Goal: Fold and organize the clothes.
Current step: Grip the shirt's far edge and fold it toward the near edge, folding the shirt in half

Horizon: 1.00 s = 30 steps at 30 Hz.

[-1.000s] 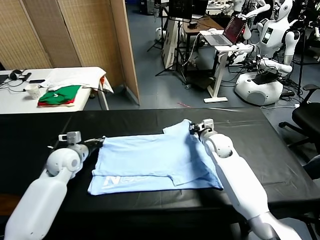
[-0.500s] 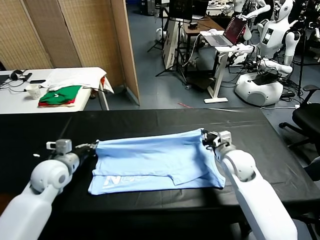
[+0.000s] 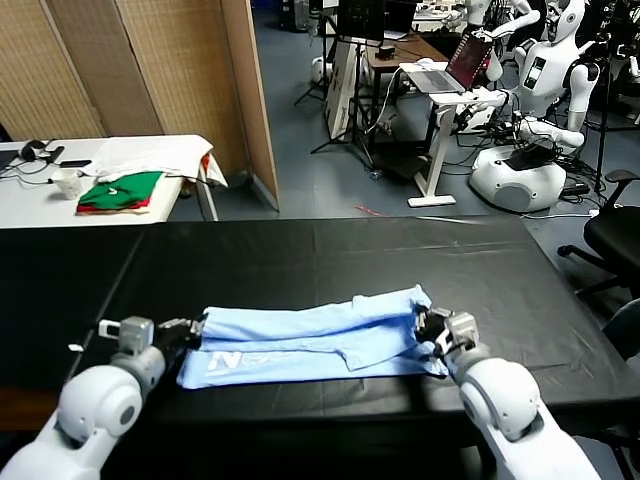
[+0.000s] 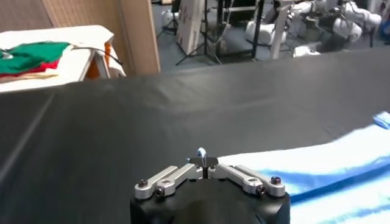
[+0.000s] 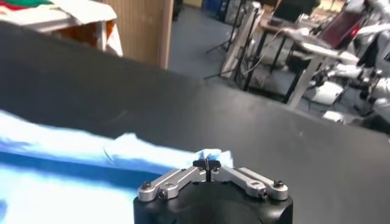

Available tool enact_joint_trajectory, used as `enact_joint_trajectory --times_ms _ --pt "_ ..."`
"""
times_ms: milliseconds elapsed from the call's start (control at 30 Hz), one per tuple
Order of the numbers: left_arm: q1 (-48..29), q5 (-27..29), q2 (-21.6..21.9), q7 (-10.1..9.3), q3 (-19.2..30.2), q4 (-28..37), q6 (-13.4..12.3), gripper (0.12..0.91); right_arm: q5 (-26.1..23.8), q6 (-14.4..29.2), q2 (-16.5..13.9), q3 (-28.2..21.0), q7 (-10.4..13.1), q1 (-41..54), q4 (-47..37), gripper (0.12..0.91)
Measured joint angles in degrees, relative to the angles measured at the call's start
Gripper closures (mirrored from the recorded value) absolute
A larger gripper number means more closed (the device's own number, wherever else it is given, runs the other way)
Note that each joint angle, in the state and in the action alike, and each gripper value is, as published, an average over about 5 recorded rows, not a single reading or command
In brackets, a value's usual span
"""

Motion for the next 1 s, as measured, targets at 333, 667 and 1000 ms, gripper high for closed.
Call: enact_joint_trajectory --times_ms 333,667,1000 --pt "2.5 3.0 -1.5 -1.26 -0.5 0.1 0.0 0.883 -1.9 0.0 0.3 0.5 -0.5 -1.9 -0.5 0.884" --pt "4.3 2.8 -2.6 -1.59 -1.9 -0.9 0.1 0.874 3.2 0.0 0.2 2.1 -1.4 -4.2 2.6 0.756" --pt "4.0 2.2 -4.1 -1.37 -4.9 -4.0 0.4 0.329 9.8 0.1 1.7 7.3 1.5 -3.7 4.5 0.190"
